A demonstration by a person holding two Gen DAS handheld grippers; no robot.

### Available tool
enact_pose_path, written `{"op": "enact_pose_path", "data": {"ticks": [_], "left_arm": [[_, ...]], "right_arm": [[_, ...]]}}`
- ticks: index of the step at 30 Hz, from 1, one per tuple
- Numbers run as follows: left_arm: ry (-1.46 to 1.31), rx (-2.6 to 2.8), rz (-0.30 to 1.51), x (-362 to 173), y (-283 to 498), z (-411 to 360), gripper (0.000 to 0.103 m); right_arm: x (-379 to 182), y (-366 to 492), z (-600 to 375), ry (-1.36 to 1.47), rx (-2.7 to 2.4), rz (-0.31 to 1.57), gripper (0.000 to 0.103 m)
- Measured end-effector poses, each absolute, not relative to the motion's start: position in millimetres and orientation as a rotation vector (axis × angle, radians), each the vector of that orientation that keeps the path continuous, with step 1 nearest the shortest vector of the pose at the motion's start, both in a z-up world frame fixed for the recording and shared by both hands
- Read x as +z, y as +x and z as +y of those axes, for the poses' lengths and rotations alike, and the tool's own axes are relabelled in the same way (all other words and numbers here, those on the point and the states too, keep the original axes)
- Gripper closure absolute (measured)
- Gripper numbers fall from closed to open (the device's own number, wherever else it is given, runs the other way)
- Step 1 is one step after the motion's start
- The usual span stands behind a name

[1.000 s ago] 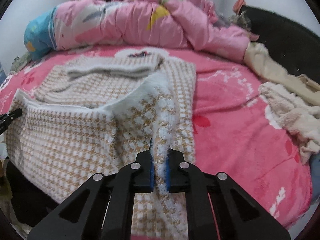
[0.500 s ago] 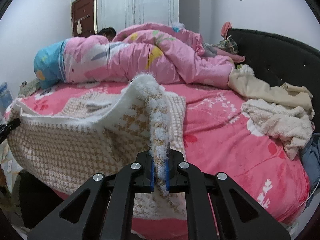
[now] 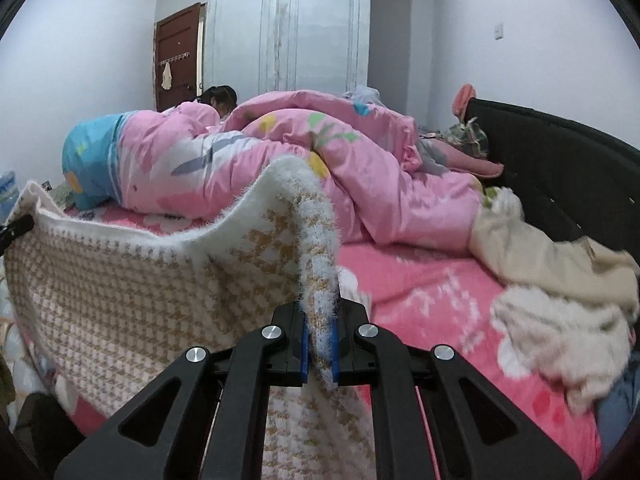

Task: Fold large clothes
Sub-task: 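Lift the coat with both grippers and fold it over onto itself, then open both grippers and release the folded coat onto the bed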

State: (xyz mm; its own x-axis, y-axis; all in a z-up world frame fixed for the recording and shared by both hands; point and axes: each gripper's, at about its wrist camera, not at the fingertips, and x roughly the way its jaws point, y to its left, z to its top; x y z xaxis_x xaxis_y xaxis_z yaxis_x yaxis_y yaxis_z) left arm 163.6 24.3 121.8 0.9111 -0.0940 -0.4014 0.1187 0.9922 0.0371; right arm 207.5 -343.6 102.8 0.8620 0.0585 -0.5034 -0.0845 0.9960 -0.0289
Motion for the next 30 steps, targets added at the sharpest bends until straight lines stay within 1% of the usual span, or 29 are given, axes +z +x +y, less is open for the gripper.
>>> {"op": "enact_pose_path", "data": {"ticks": [3,6,9,10,11,12,13,14,15,16,18,19,22,24,26,27,29,30], "left_arm": [[0.079,-0.122,0.476,116,230,26,0.097],[0.074,-0.131,0.59,91,298,32,0.097],[0.041,-0.138,0.747,47,358,40,0.096],[0.023,-0.14,0.808,30,374,43,0.096],[-0.005,-0.147,0.876,10,390,47,0.094],[-0.029,-0.155,0.939,-6,401,52,0.089],[-0.052,-0.151,0.979,-19,407,58,0.08],[-0.078,-0.148,0.992,-27,408,63,0.074],[-0.136,-0.148,0.99,-30,408,75,0.066],[-0.19,-0.158,0.979,-29,406,86,0.063],[-0.299,-0.17,0.945,-21,402,111,0.063],[-0.331,-0.164,0.928,-16,400,120,0.063],[-0.357,-0.146,0.85,8,389,136,0.063],[-0.382,-0.196,0.827,18,389,134,0.063],[-0.404,-0.259,0.842,22,395,119,0.063],[-0.387,-0.292,0.882,16,401,102,0.062],[-0.346,-0.309,0.958,1,411,82,0.062],[-0.329,-0.293,1.011,-16,422,70,0.062]], "right_arm": [[91,266,-349,-0.018,0.1,0.574,0.095],[65,318,-353,0.02,0.127,0.649,0.095],[20,370,-359,0.079,0.162,0.772,0.095],[-2,388,-364,0.115,0.19,0.843,0.095],[-15,397,-366,0.134,0.201,0.882,0.093],[-29,406,-372,0.165,0.219,0.927,0.09],[-44,415,-380,0.207,0.236,0.983,0.074],[-50,417,-388,0.237,0.23,0.997,0.055],[-52,417,-398,0.276,0.224,0.994,0.047],[-51,414,-412,0.346,0.255,0.98,0.043],[-45,406,-436,0.451,0.269,0.953,0.042],[-41,403,-441,0.457,0.252,0.944,0.042],[-15,390,-441,0.385,0.209,0.873,0.042],[-3,392,-421,0.361,0.255,0.845,0.042],[3,404,-395,0.302,0.284,0.85,0.054],[1,413,-374,0.253,0.292,0.864,0.056],[-10,431,-356,0.242,0.325,0.909,0.063],[-19,438,-353,0.234,0.312,0.938,0.065]]}}
